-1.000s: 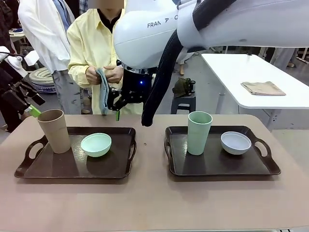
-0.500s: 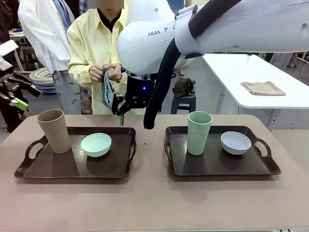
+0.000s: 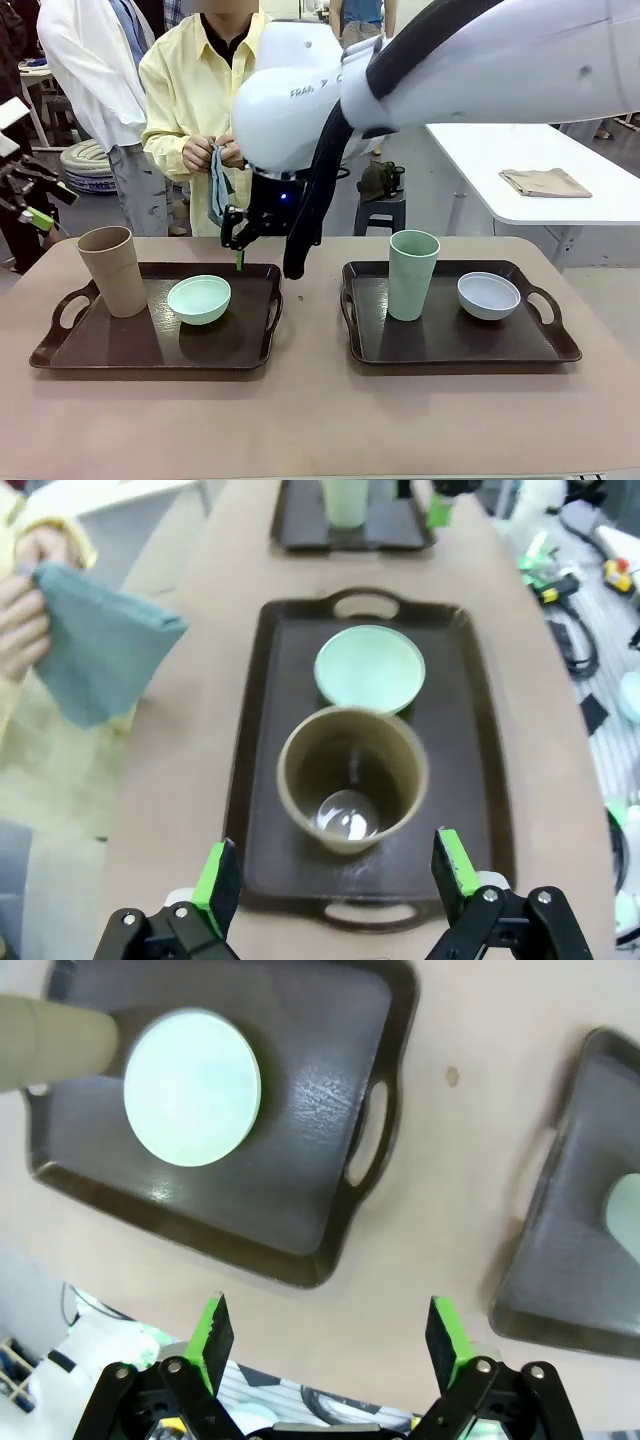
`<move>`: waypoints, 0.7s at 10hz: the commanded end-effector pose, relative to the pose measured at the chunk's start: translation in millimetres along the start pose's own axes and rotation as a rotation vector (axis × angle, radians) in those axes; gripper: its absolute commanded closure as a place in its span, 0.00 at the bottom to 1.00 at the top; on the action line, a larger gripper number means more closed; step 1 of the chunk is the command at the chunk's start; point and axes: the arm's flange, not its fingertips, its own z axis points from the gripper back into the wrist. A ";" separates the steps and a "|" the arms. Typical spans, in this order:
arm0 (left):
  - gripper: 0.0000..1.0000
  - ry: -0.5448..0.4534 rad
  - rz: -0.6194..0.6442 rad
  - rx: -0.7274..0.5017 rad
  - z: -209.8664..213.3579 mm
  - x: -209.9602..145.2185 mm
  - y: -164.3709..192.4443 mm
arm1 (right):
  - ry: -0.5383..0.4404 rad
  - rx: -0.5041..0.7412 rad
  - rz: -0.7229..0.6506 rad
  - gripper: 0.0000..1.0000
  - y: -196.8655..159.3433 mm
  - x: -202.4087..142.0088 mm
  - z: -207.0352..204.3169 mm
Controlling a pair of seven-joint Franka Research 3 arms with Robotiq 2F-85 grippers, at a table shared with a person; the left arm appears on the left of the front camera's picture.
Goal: Set up a tray with a mat and arrange the tableware.
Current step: Pick up the Picnic Bowl and Reusable plastic cup from the Handle tray in front of the human's position and hold them in the air.
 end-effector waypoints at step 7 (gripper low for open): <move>0.00 -0.084 0.043 -0.156 -8.6 -76.3 -4.3 | 0.004 -0.117 -0.099 0.00 51.0 49.9 -42.4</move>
